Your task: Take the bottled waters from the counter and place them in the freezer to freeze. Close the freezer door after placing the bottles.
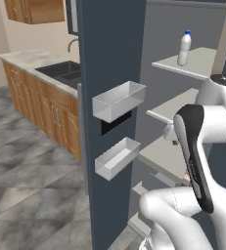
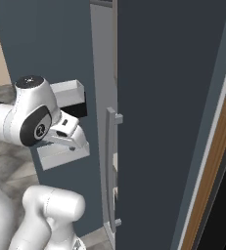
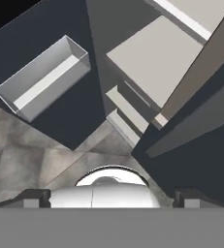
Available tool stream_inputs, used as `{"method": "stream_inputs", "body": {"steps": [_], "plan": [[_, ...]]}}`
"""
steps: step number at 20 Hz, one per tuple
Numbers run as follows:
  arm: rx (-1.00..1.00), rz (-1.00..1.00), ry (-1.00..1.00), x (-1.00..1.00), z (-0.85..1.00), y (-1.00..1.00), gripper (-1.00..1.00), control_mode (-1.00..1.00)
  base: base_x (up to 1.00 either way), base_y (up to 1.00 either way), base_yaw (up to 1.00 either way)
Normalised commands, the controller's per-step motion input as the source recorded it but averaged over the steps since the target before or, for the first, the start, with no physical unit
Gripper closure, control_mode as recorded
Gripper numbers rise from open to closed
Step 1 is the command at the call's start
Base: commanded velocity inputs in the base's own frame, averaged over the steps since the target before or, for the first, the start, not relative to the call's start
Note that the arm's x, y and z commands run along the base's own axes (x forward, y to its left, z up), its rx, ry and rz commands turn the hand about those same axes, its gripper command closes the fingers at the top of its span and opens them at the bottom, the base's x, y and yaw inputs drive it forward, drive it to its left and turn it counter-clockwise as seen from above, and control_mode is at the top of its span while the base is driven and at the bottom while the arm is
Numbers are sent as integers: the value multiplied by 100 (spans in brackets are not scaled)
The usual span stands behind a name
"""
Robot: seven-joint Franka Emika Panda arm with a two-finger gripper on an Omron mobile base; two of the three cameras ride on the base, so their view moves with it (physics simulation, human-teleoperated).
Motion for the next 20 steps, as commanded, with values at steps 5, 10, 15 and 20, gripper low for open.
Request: {"method": "stream_inputs", "body": {"steps": [5, 10, 15, 20], "plan": [[-12, 11, 20, 0, -81, 10, -100, -100, 0, 0, 0], [0, 14, 2, 0, -49, 18, -100, -100, 0, 0, 0], [1, 3, 0, 0, -21, 38, -100, -100, 0, 0, 0], [0, 0, 2, 0, -8, 11, -100, -100, 0, 0, 0]]}}
